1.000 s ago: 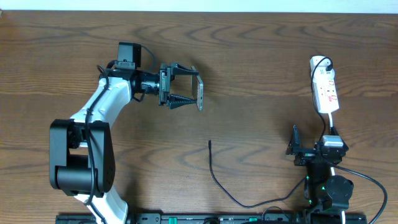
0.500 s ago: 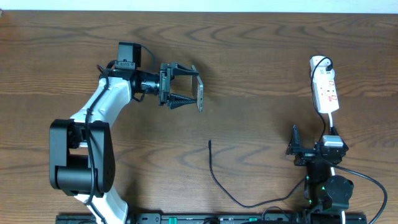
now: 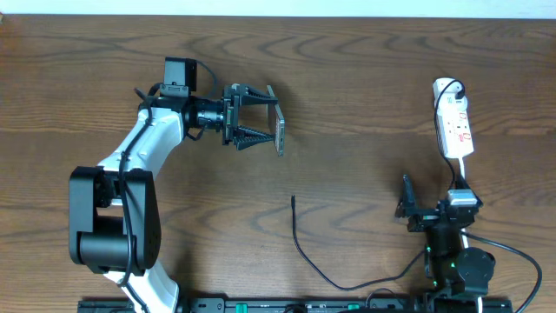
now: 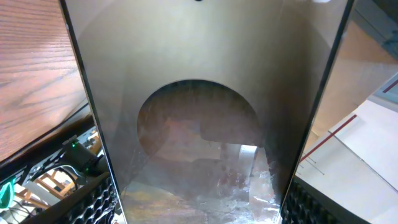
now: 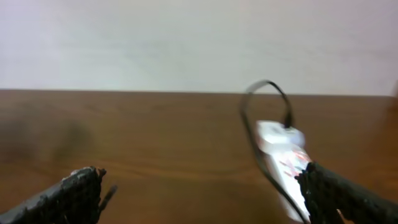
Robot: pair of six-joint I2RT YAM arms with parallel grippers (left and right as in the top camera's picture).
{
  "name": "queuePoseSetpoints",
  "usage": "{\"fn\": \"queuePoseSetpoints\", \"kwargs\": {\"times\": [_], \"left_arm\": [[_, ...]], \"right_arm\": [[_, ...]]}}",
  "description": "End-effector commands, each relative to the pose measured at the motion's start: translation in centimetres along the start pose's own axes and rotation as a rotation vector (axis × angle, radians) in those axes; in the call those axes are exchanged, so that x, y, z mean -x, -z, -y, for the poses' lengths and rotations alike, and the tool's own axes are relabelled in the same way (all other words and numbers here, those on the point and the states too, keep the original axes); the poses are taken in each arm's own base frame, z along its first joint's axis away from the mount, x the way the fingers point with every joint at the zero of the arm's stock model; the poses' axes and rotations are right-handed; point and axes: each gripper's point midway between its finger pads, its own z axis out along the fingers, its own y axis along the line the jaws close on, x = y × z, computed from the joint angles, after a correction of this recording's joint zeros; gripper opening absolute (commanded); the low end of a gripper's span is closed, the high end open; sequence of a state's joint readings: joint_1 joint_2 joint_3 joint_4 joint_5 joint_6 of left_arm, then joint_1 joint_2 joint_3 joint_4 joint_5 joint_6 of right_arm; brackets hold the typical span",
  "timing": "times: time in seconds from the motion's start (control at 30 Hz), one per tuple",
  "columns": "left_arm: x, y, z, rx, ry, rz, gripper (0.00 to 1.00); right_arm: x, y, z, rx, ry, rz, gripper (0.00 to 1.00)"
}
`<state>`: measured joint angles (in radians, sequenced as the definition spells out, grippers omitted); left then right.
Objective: Plug charger to phone and switch on socket
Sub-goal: 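Swing the right gripper toward the phone held by the left gripper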
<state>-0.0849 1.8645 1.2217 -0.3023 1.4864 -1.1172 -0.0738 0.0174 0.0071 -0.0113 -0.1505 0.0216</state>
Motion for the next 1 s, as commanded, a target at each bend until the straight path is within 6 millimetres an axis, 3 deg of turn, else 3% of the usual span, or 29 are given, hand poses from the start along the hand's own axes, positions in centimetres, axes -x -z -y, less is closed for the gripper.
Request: {"fn": "queuePoseSetpoints", "kwargs": {"times": [0.0,0.17,0.33,0.53,0.7,0.83,0.97], "left_arm": [[-1.5,0.4,1.5,-0.024,-0.076,-0.028,0.07],[-1.4,0.4,1.9,-0.028,-0.112,-0.026,0.08],[-0.9,0.4,1.9,-0.021,-0.112,-0.002,0.07],[-0.8,0.4,1.8,-0.018,-0.112,0.006,0.07],[-0.3,0.4,1.9,-0.012,-0.126,0.031,0.07],[0.2,0.5,2.0,-0.007,-0.151,0.059,0.07],[1.2,0.5,2.1,0.006,-0.162,0.115,0.08]], "right_arm": [[0.8,0.3,-2.8,0.16,-0.09,0.011,0.99],[2.7,0.7,-4.3,0.242,-0.126,-0.016,0.99],[6.3,0.3,-6.0,0.345,-0.143,-0.083,0.99],[10.0,-2.1,-8.8,0.537,-0.265,-0.288,0.99],[12.3,-4.5,-12.1,0.821,-0.414,-0.467,0.99],[12.1,-6.5,-12.9,0.956,-0.464,-0.503,0.99],[9.3,-8.6,-12.6,0.924,-0.601,-0.618,0.99]]}}
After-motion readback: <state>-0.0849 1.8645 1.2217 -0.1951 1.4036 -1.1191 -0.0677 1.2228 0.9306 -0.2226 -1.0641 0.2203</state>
